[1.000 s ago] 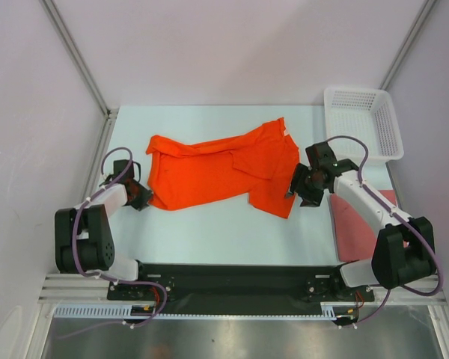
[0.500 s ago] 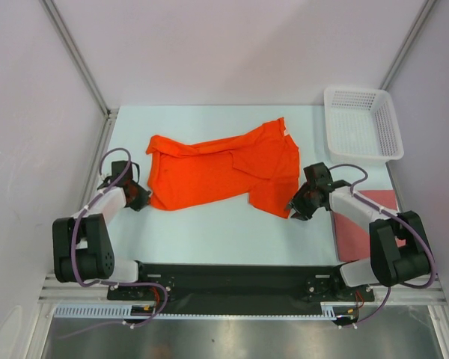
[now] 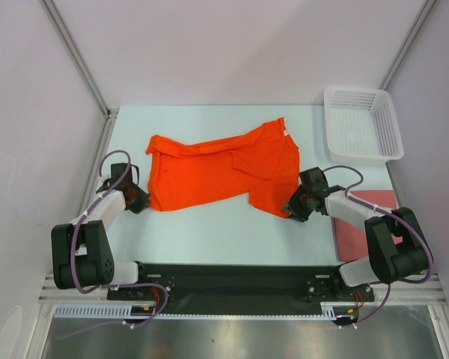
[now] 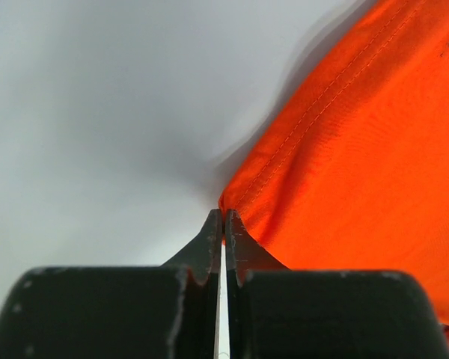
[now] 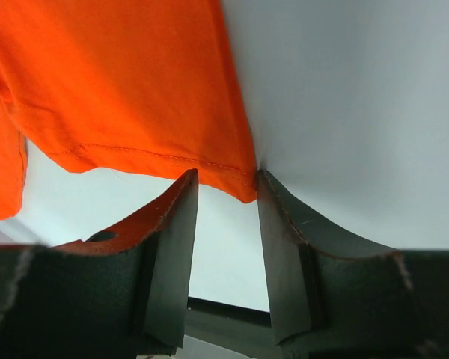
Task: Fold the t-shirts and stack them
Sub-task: Flatten the tshirt out
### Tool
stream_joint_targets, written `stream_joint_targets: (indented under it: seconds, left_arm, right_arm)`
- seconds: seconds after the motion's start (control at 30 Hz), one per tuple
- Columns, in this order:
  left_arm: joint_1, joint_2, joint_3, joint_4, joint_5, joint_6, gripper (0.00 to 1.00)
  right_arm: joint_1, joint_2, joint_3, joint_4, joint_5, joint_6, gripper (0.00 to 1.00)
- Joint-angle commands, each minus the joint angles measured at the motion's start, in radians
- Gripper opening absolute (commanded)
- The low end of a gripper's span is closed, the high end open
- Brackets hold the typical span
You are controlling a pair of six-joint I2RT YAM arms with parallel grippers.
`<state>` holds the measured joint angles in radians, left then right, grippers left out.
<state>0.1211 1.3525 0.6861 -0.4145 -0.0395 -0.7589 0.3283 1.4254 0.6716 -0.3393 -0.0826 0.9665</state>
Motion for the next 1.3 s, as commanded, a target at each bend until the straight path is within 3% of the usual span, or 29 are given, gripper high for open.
stream_joint_targets:
  seconds: [0.0,0.3,0.37,0.4,0.67,0.87,1.07,1.17,1.27]
  left_arm:
    - [0.005,-0.033,0.001,-0.010,0.015,0.013,0.00]
    - [0.006,-0.050,0.012,-0.018,0.015,0.015,0.00]
    - [0.006,-0.053,0.012,-0.021,0.016,0.015,0.00]
    - [0.005,-0.056,0.016,-0.026,0.016,0.015,0.00]
    - [0.006,-0.180,0.136,-0.102,-0.063,0.089,0.00]
    - [0.005,-0.222,0.323,-0.139,-0.074,0.197,0.00]
    - [0.005,-0.207,0.674,-0.165,-0.050,0.257,0.00]
    - [0.006,-0.179,0.940,-0.188,-0.030,0.280,0.00]
    - [-0.003,-0.193,1.038,-0.193,-0.054,0.300,0.00]
  right_arm:
    - [0.009,0.010,-0.001,0.011,0.047,-0.008,0.42]
    - [0.008,0.064,-0.012,-0.029,0.072,0.017,0.33]
    - [0.006,0.072,-0.018,-0.027,0.066,0.014,0.07]
    - [-0.001,0.069,-0.015,-0.027,0.064,0.008,0.00]
    - [-0.034,-0.144,0.169,-0.197,0.081,-0.179,0.00]
    - [-0.101,-0.223,0.465,-0.308,0.054,-0.342,0.00]
    - [-0.173,-0.209,0.850,-0.357,-0.006,-0.431,0.00]
    - [-0.187,-0.206,1.058,-0.383,0.000,-0.472,0.00]
    - [-0.179,-0.226,1.231,-0.386,0.024,-0.495,0.00]
